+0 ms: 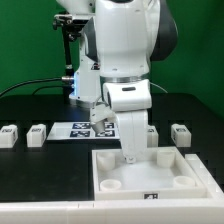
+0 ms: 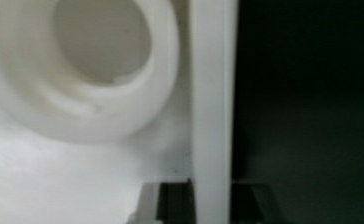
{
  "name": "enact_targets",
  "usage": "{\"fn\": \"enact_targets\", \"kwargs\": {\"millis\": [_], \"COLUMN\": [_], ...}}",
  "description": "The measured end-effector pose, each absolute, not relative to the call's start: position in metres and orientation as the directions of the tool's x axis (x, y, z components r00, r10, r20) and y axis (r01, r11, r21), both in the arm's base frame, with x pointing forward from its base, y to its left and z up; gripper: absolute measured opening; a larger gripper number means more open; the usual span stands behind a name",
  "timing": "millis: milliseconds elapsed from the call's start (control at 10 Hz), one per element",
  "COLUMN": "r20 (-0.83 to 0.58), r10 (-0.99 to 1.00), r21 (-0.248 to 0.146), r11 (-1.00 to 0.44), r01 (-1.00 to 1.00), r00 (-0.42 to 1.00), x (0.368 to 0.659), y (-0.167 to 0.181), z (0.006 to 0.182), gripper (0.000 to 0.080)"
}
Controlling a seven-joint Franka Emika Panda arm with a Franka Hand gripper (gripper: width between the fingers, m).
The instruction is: Assemble one leg
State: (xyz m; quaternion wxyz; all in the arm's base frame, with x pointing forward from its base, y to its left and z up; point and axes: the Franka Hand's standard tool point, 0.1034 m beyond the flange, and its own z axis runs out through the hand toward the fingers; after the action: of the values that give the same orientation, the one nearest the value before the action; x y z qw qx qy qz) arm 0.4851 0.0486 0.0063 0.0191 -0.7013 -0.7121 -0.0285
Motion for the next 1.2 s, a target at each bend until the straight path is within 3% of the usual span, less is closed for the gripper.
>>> {"fn": "enact_targets", "kwargs": {"millis": [600, 800, 900, 1000, 1100, 1200], "r20": [0.068, 0.068, 0.067, 0.067, 0.067, 0.067], "r10": [0.997, 0.997, 0.997, 0.997, 0.997, 0.997], "r21": [0.009, 0.009, 0.009, 0.009, 0.009, 0.009], "r11": [-0.042, -0.044, -0.044, -0.044, -0.045, -0.045], "r01": [0.999, 0.999, 0.999, 0.999, 0.999, 0.999], "r00": [0.042, 0.043, 0.043, 0.044, 0.044, 0.044], "x": [0.4859, 0.4858, 0.4858, 0.4858, 0.4857, 0.4857], "y": [0.0493, 0.0487, 0.0484, 0.0482, 0.0481, 0.0479], "z": [0.0062, 0.0061, 0.0061, 0.006, 0.006, 0.006], "gripper": [0.0057, 0.0366, 0.0366, 0.0551, 0.0551, 0.0628]}}
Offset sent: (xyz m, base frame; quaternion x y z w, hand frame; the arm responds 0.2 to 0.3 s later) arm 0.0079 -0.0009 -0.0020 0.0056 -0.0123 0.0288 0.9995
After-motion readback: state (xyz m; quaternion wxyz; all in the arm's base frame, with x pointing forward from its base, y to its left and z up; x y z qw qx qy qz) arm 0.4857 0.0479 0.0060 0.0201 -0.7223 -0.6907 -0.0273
